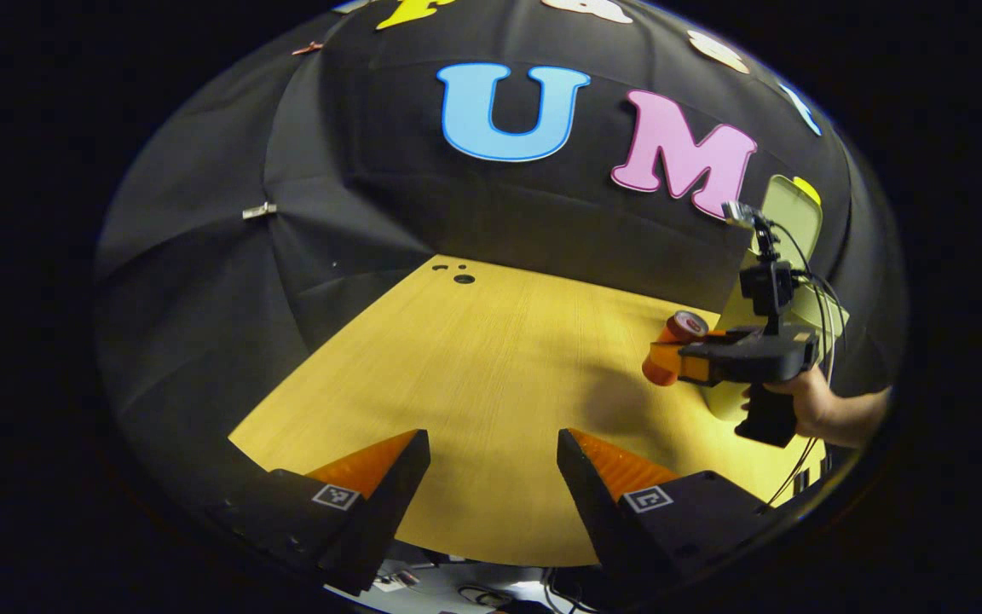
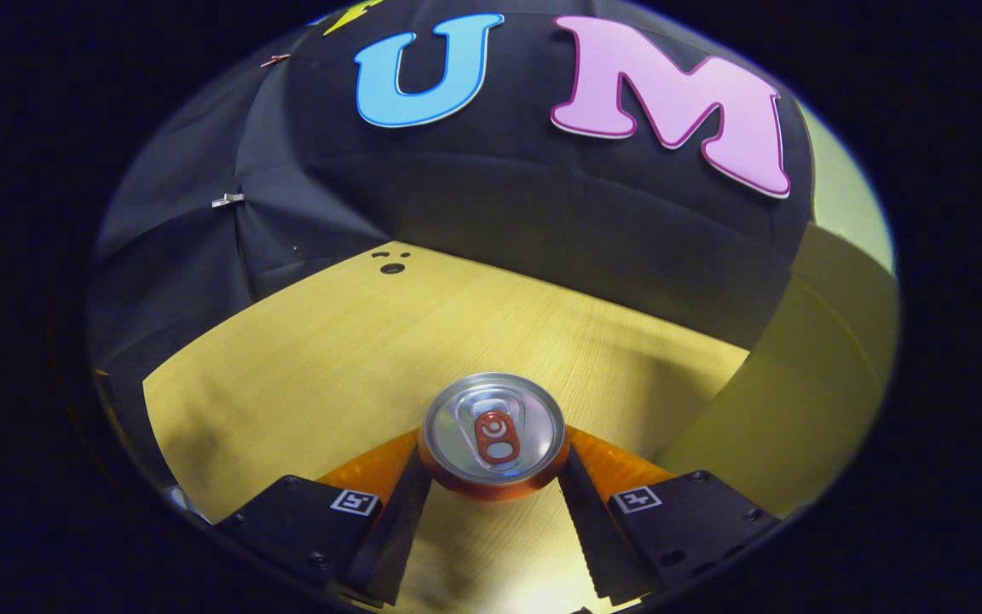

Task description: Press the lid of the desktop garbage bin to open it, pick up the crumpled paper on the desktop and throw it into the bin, then pick up the pop can on the desktop and drop it into the bin, and finally close the garbage bin lid.

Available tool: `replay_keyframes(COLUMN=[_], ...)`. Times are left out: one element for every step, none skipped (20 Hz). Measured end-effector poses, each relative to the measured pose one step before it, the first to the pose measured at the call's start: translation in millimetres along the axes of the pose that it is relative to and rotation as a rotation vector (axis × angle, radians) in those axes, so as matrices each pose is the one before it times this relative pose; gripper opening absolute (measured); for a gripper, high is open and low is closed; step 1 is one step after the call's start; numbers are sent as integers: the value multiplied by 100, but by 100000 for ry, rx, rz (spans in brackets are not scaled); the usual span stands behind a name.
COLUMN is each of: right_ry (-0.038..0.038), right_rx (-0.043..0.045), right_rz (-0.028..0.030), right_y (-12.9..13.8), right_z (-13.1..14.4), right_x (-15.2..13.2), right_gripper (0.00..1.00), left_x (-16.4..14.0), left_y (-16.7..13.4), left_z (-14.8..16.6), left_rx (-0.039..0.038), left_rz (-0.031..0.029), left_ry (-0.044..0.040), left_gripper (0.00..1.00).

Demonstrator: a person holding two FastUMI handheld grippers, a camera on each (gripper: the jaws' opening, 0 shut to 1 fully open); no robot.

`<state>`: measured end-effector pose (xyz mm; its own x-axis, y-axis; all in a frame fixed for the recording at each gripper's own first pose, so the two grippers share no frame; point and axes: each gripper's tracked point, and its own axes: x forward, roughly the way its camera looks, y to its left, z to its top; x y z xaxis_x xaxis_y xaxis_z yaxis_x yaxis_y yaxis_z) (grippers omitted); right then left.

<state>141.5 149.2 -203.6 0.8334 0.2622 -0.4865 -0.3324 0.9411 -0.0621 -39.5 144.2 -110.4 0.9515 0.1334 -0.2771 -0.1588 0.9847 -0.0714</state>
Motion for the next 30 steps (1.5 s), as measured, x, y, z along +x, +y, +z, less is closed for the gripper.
replay_keyframes(right_ry=[-1204,-1323,-1223,-1219,-1147,-1018,-880,-1181,-1578,-1613,-1616,-1736,-1760,-1454,-1117,-1223,-1052,-856,-1060,-1281,-1203,-629,-503,-914,-1204,-1037,-498,60,-42,-328], right_rx=[-227,-486,-806,-902,-1442,-1578,-1169,-636,47,388,117,-707,-1423,-1194,-161,584,832,1055,1127,985,710,1368,1513,1190,633,341,188,231,359,73], right_rz=[-170,-238,-354,-244,-75,-106,-189,-443,-665,-524,-657,-960,-1057,-1559,-1403,-1548,-1964,-1998,-1983,-1943,-1921,-1257,-632,-1117,-1559,-1510,-1227,-1160,-627,-785], right_y=[11,143,-20,101,132,86,160,115,88,80,-59,-165,-326,-591,-513,-588,-867,-1039,-1077,-1029,-1202,-1174,-1014,-1169,-1324,-1243,-1160,-1178,-1146,-995], right_z=[792,902,813,877,818,669,737,695,937,864,870,928,981,712,677,937,543,534,545,654,514,525,637,556,574,505,316,120,143,189], right_x=[-874,-779,-862,-747,-766,-717,-723,-699,-912,-850,-793,-903,-844,-738,-820,-305,-748,-676,-602,-548,-390,-331,-357,-145,-7,116,179,219,177,363], right_gripper=[84,83,83,83,83,83,83,83,83,83,84,83,83,83,83,83,83,83,83,83,83,83,83,83,83,83,83,83,83,83], left_x=[-349,-423,-405,-336,-272,-244,-367,-292,-263,-226,-294,-267,-136,-169,-175,-31,-35,-11,46,177,305,332,222,196,272,308,353,271,247,292], left_y=[-225,-386,-369,-303,-225,-362,-563,-622,-434,-332,-244,-242,-162,-78,-47,30,-27,-32,-33,154,167,217,124,-69,-101,24,187,69,-126,-98], left_z=[397,498,378,408,322,444,410,674,490,419,228,261,92,-70,-143,-17,-123,-79,31,3,-87,7,192,308,170,93,-49,-78,-189,-178], left_rx=[1998,1404,1447,1565,1491,637,31,-266,-152,51,97,57,-67,-78,76,129,-51,-283,-395,-119,89,-134,-649,-1113,-1078,-737,-271,29,115,135], left_rz=[-981,-1531,-1455,-1272,-1266,-1273,-2081,-2299,-2075,-1668,-1438,-1559,-1300,-1111,-922,-833,-801,-903,-738,-61,105,433,466,2,209,683,1220,1160,831,626], left_ry=[-1321,-1478,-1491,-1596,-1532,-1243,-1568,-1904,-1540,-1075,-1144,-1191,-772,-157,50,56,200,440,-88,186,683,701,184,-422,-212,113,329,475,601,762], left_gripper=[96,96,96,96,96,96,96,96,96,96,96,96,96,96,96,96,96,96,96,96,96,96,96,96,96,96,96,96,96,96])
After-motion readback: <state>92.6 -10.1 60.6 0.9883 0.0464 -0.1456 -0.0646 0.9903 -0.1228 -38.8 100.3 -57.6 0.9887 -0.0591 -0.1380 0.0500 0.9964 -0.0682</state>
